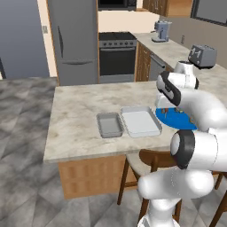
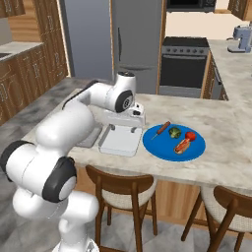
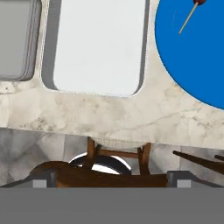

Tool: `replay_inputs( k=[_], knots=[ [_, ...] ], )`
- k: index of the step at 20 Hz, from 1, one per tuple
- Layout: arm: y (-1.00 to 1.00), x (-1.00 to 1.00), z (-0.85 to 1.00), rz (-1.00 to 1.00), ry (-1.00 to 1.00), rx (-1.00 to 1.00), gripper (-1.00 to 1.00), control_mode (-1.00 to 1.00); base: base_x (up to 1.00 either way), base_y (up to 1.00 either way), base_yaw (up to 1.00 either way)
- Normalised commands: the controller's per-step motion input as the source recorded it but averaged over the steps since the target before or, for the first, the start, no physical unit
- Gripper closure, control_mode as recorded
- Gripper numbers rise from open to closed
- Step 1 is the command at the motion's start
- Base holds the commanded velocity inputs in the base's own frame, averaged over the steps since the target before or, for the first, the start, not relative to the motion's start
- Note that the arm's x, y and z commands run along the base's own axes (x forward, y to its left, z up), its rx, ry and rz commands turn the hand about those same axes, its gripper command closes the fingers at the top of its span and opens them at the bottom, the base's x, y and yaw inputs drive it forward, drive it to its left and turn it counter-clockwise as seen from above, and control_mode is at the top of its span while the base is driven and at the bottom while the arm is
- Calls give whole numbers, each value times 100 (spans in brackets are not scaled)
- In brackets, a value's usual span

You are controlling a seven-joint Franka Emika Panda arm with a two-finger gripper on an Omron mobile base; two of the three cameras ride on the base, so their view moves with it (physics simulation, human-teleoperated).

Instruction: Place one cooked food and one vegetable from the large plate to each tupperware container.

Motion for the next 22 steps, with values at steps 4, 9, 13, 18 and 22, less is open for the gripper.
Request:
replay_inputs(
  k=[4,9,13,18,22],
  knots=[
    [-100,75,-60,0,8,0,-100,-100,0,0,0],
    [-100,48,-45,0,-1,1,-100,-100,0,0,0],
    [-98,53,-26,0,0,0,-100,-100,0,0,0],
    [-66,29,-50,0,-1,0,-100,-100,0,0,0],
    [-17,-3,-46,-3,-22,0,-100,-100,0,0,0]
  ],
)
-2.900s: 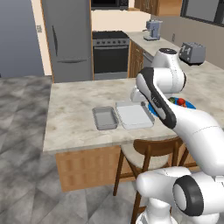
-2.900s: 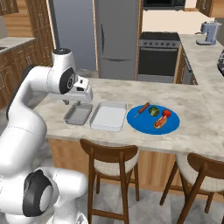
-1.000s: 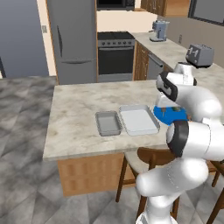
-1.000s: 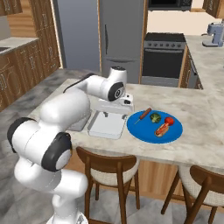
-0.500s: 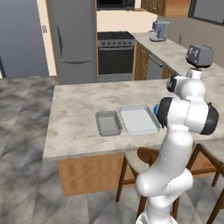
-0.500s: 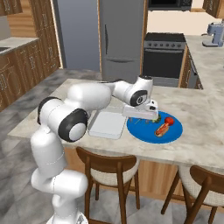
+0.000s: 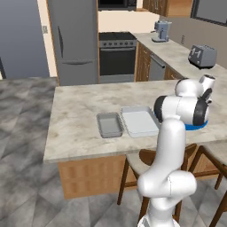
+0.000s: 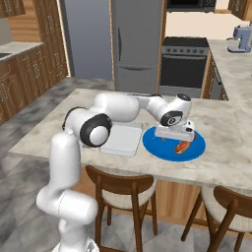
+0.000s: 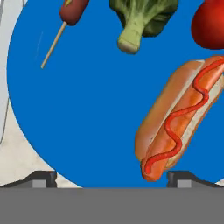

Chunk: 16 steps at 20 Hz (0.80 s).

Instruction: Place one cooked food and one vegetable from the large plate to each tupperware container.

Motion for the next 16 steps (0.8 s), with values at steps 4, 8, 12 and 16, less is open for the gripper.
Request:
replay_inputs(
  k=[4,8,12,16],
  knots=[
    [-32,30,-21,-12,-1,0,-100,-100,0,0,0],
    [-20,30,-37,-11,6,0,-100,-100,0,0,0],
    [-37,26,-20,-8,3,0,-100,-100,0,0,0],
    [-2,20,-40,-4,9,0,-100,-100,0,0,0]
  ],
)
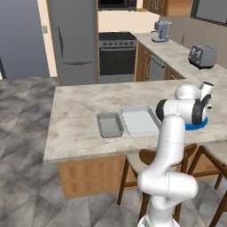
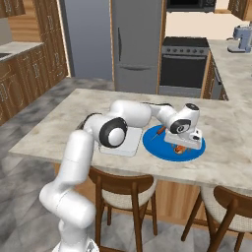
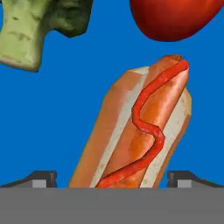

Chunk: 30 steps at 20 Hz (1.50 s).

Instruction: Place one cooked food and one vegetable from the large plate to each tupperware container.

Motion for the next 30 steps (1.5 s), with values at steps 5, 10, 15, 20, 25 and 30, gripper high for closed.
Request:
replay_inputs(
  k=[5,10,15,20,25,30],
  knots=[
    [29,0,-38,0,0,0,100,-100,0,0,0],
    [30,-29,18,0,0,0,100,-100,0,0,0],
    [52,-18,51,7,1,0,100,-100,0,0,0],
    [100,-7,18,28,1,2,100,-100,0,0,0],
    [100,-7,0,31,0,0,100,-100,0,0,0],
    [100,0,13,19,0,0,100,-100,0,0,0]
  ],
)
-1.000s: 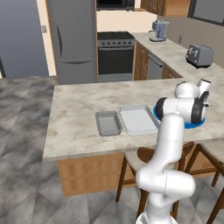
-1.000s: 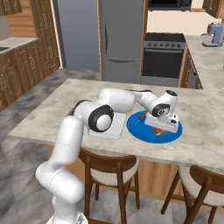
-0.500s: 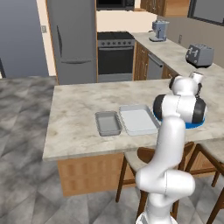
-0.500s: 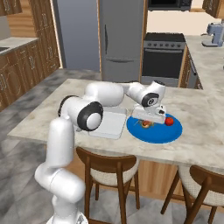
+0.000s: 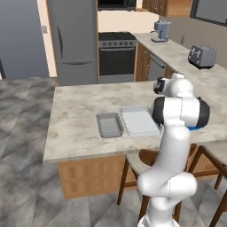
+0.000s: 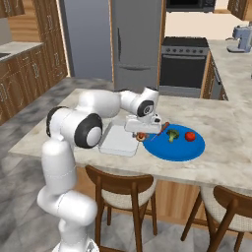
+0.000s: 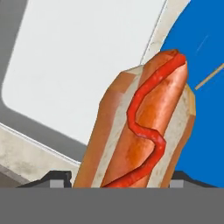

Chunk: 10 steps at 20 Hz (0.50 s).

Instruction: Place one cooked food and one vegetable from the large plate to each tupperware container.

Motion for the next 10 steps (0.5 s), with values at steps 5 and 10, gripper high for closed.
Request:
replay_inputs(
  k=[5,10],
  knots=[
    [100,0,5,12,0,0,100,-100,0,0,0],
    [98,22,-2,8,0,0,100,-100,0,0,0]
  ],
)
